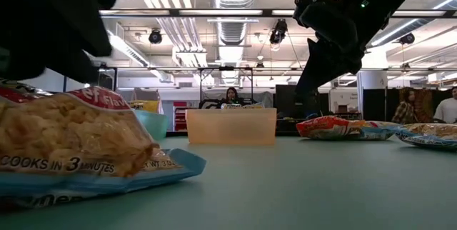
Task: Sort Maruchan noodles
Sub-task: Put the blue noodle pack into the orange bin
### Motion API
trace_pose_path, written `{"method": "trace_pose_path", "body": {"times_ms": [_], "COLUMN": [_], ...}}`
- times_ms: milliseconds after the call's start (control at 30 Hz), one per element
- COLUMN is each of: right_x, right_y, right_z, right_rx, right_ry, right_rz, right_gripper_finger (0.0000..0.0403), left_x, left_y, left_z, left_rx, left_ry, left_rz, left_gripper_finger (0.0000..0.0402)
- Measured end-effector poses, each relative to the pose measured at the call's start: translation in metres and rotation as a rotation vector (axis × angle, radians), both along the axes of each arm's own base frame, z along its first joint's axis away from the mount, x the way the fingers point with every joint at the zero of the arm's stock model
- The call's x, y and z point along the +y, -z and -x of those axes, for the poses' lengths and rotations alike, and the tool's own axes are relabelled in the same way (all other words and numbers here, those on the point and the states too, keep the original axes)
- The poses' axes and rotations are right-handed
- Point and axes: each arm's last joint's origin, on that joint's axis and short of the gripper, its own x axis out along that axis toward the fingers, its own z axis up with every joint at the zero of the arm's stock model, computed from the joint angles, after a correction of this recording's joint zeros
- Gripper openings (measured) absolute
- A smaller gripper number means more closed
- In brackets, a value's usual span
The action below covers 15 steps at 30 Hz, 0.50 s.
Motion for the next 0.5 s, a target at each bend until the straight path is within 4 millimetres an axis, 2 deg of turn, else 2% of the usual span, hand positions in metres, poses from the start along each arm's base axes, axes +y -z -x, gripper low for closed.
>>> {"method": "trace_pose_path", "body": {"times_ms": [167,233,367,500], "right_x": [0.001,0.001,0.000,0.000], "right_y": [0.000,0.000,0.000,0.000], "right_z": [0.000,0.000,0.000,0.000], "right_rx": [0.005,0.006,0.007,0.013], "right_ry": [-0.012,-0.012,-0.016,-0.029], "right_rz": [-0.014,-0.014,-0.010,0.001], "right_gripper_finger": [0.0009,0.0009,0.0009,0.0009], "left_x": [-0.012,-0.021,-0.036,-0.040], "left_y": [-0.008,-0.017,-0.034,-0.028], "left_z": [0.010,0.011,0.010,0.010], "left_rx": [0.003,-0.016,-0.010,0.132], "left_ry": [-0.144,-0.157,-0.106,-0.094], "left_rz": [0.219,0.265,0.303,0.260], "left_gripper_finger": [0.0074,0.0074,0.0074,0.0074]}}
